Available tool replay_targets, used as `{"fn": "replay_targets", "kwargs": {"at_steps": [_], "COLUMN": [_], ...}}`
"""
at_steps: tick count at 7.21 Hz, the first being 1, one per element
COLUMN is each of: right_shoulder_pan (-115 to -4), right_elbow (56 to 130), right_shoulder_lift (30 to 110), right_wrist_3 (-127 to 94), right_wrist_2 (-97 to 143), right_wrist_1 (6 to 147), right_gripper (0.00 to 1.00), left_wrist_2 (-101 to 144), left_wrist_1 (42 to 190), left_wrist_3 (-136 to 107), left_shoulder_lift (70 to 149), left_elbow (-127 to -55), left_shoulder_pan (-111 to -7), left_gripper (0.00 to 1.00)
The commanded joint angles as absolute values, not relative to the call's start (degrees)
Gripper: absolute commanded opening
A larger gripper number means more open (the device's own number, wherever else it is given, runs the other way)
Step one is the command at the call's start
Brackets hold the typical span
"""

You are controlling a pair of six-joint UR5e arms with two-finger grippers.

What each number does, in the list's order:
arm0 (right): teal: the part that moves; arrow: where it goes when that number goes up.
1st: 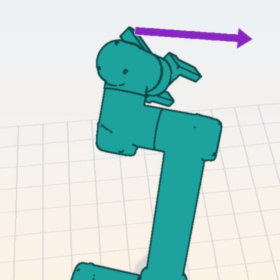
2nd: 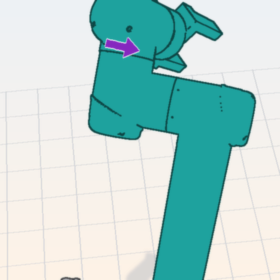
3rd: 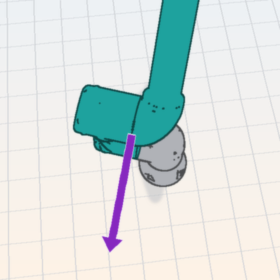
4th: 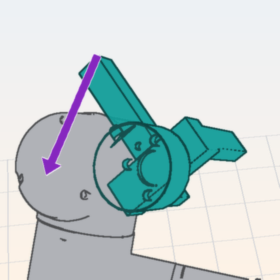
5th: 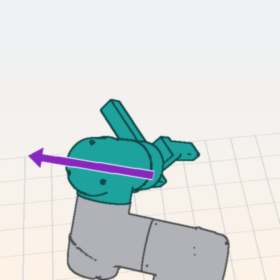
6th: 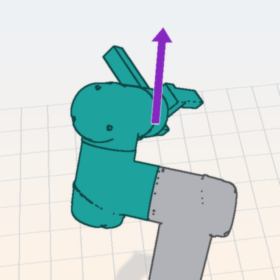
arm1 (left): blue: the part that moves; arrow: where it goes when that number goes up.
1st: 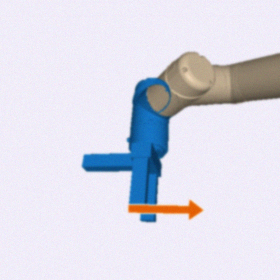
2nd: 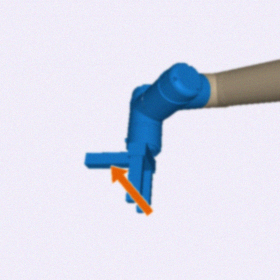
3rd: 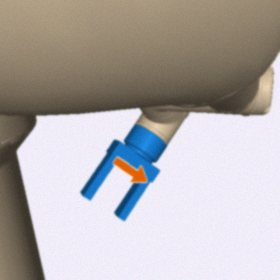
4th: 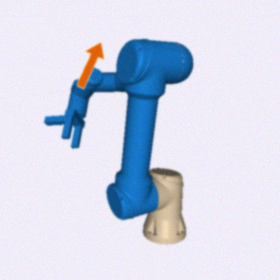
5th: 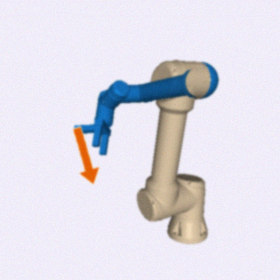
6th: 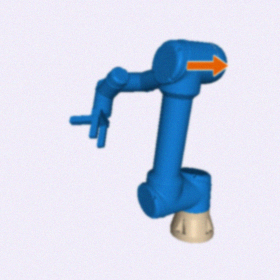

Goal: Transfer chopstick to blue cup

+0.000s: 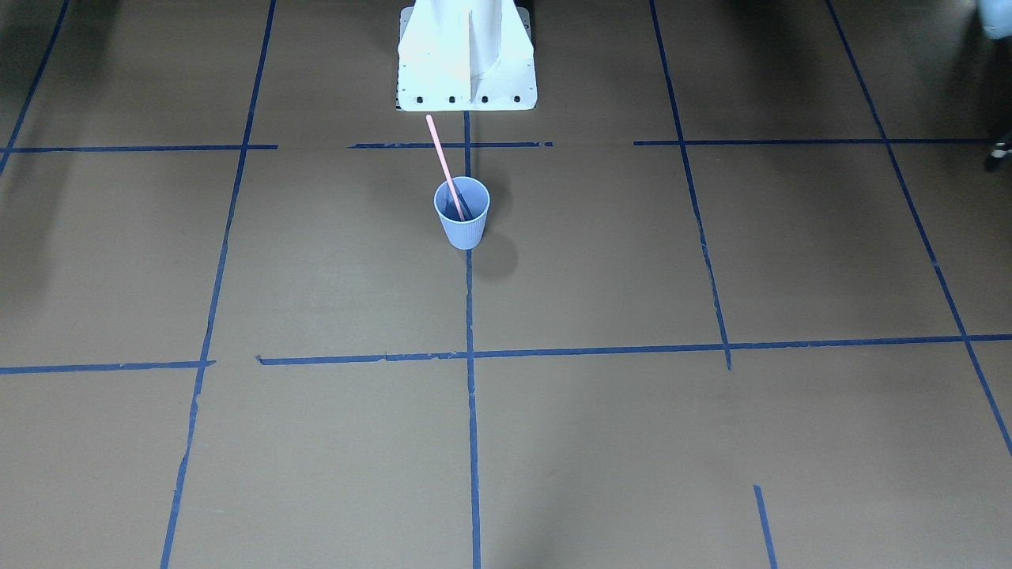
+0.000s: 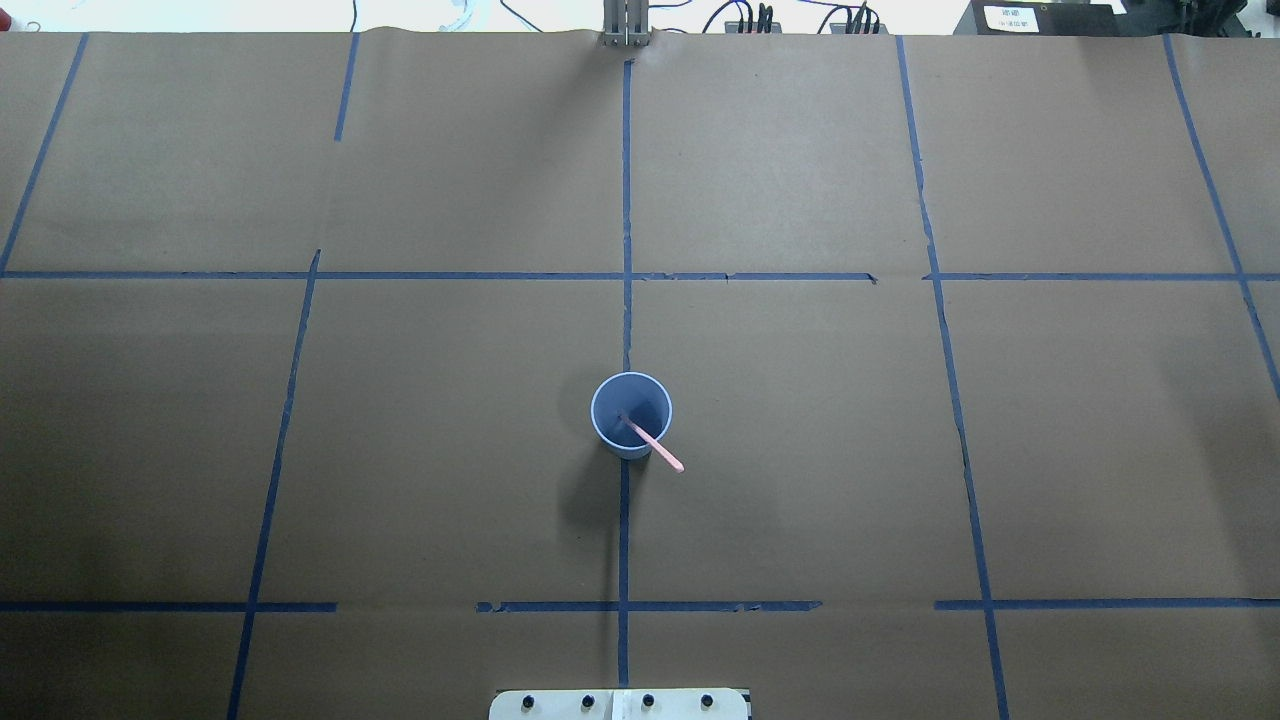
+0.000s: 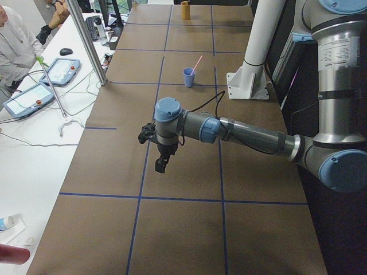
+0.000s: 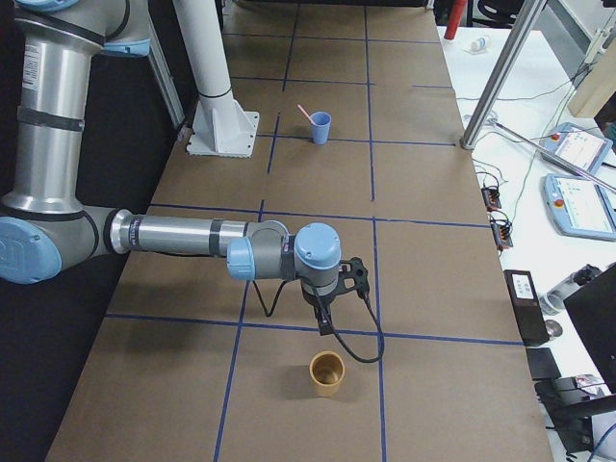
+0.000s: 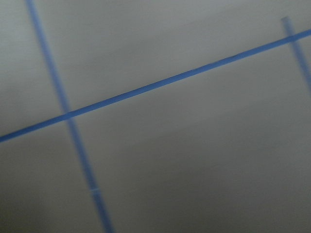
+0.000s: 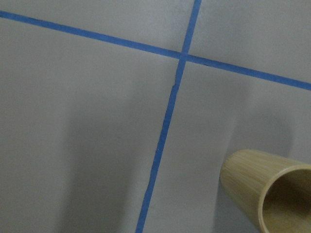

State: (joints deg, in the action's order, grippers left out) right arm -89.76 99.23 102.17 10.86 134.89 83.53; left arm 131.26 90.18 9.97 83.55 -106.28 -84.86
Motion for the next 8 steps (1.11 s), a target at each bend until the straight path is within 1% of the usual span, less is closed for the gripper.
{"fn": "replay_targets", "kwargs": {"at_steps": [1,2,4,5,6,8], "right_shoulder_pan": [-90.97,-90.97,-90.88,-90.79,-90.79,-90.79], "right_elbow": [97.91,98.17,98.00,97.91,97.91,97.38], "right_shoulder_lift": [103.27,103.01,102.13,99.69,97.49,97.12], "right_wrist_3": [13.71,13.36,12.83,12.75,12.83,13.80], "right_wrist_2": [134.48,134.91,134.91,134.91,134.91,135.00], "right_wrist_1": [83.58,83.76,85.15,89.17,93.12,94.13], "right_gripper": [0.99,0.99,0.99,0.99,0.99,0.99], "left_wrist_2": [134.10,134.64,135.61,137.36,137.37,137.55], "left_wrist_1": [88.95,85.38,81.94,76.95,77.08,78.93], "left_wrist_3": [13.54,9.79,9.67,10.02,10.45,17.13], "left_shoulder_lift": [85.51,86.65,87.18,87.88,87.54,87.36], "left_elbow": [-96.80,-96.25,-96.32,-97.55,-98.34,-98.17], "left_shoulder_pan": [-89.19,-89.21,-89.30,-89.30,-89.38,-89.38], "left_gripper": [1.00,1.00,1.00,1.00,1.00,1.00]}}
